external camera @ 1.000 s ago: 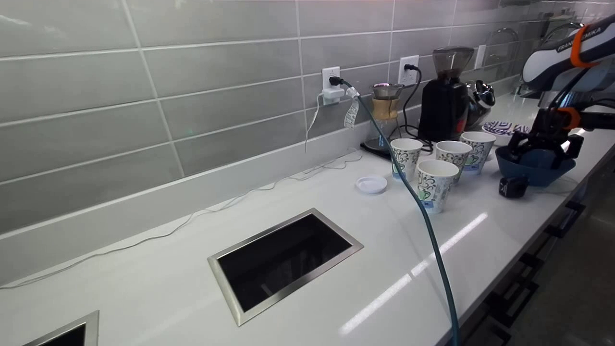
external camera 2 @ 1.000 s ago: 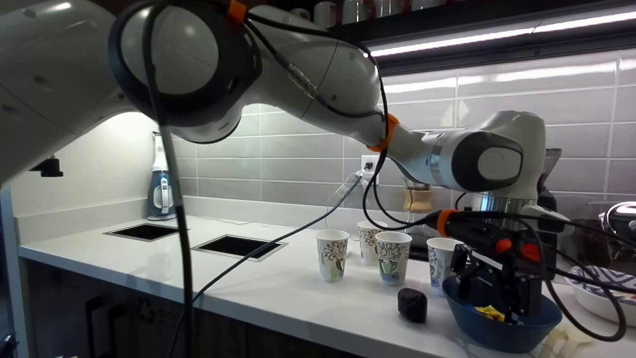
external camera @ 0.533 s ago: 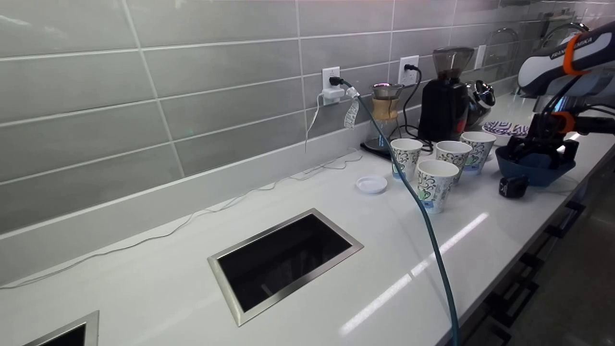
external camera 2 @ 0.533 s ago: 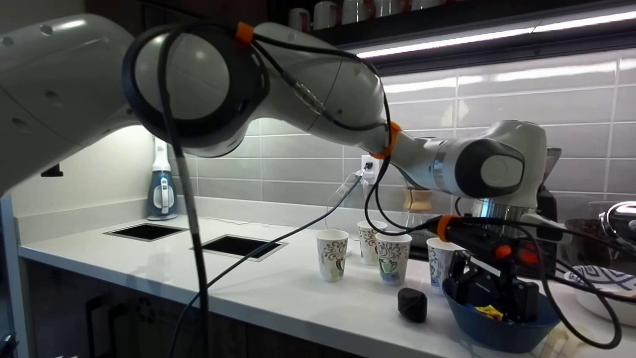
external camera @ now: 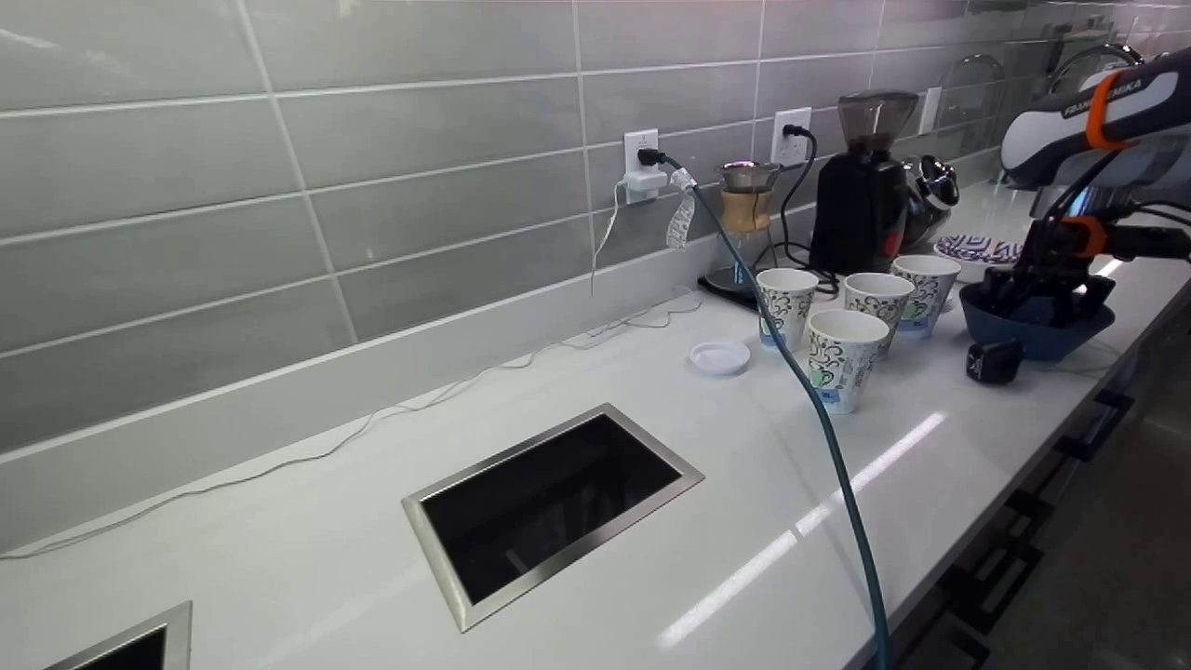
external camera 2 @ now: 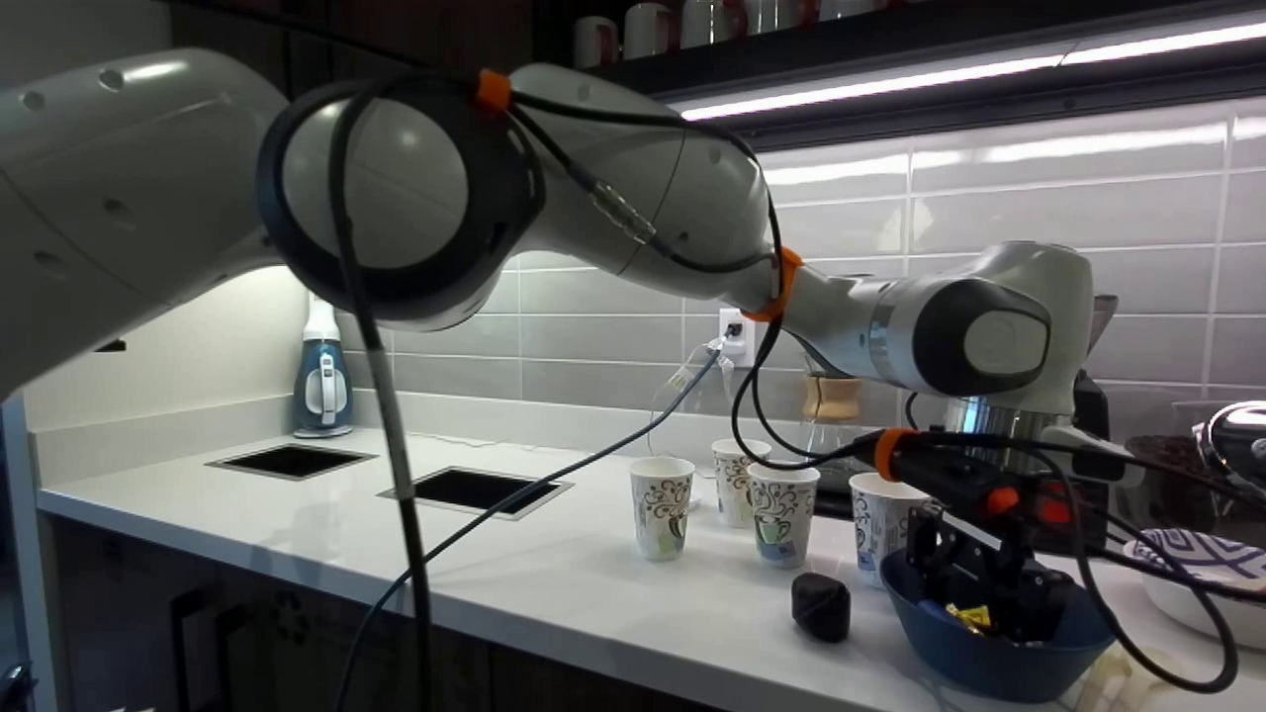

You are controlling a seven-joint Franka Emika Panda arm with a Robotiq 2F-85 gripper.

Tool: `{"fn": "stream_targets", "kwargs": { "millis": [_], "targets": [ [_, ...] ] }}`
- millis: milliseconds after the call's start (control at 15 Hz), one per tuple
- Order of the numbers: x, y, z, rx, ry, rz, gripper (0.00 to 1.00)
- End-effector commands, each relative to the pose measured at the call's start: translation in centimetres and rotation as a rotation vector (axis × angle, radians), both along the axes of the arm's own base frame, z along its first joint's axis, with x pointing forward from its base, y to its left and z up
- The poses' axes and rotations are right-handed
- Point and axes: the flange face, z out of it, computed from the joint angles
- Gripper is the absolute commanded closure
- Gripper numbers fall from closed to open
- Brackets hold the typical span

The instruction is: Remove the blue cylinder block from the blue bowl and place it on the table

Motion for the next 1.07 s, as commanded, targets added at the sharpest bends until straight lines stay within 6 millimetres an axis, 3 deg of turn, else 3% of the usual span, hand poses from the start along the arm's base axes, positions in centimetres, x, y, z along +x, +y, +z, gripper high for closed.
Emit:
{"fn": "stream_targets", "kwargs": {
  "millis": [0, 667, 1000],
  "targets": [
    [0.0, 0.0, 1.5, 0.006, 0.018, -0.04, 0.58],
    [-1.2, -1.0, 6.0, 0.017, -0.001, -0.041, 0.58],
    [-1.8, 1.1, 5.9, 0.035, 0.021, 0.075, 0.58]
  ]
}}
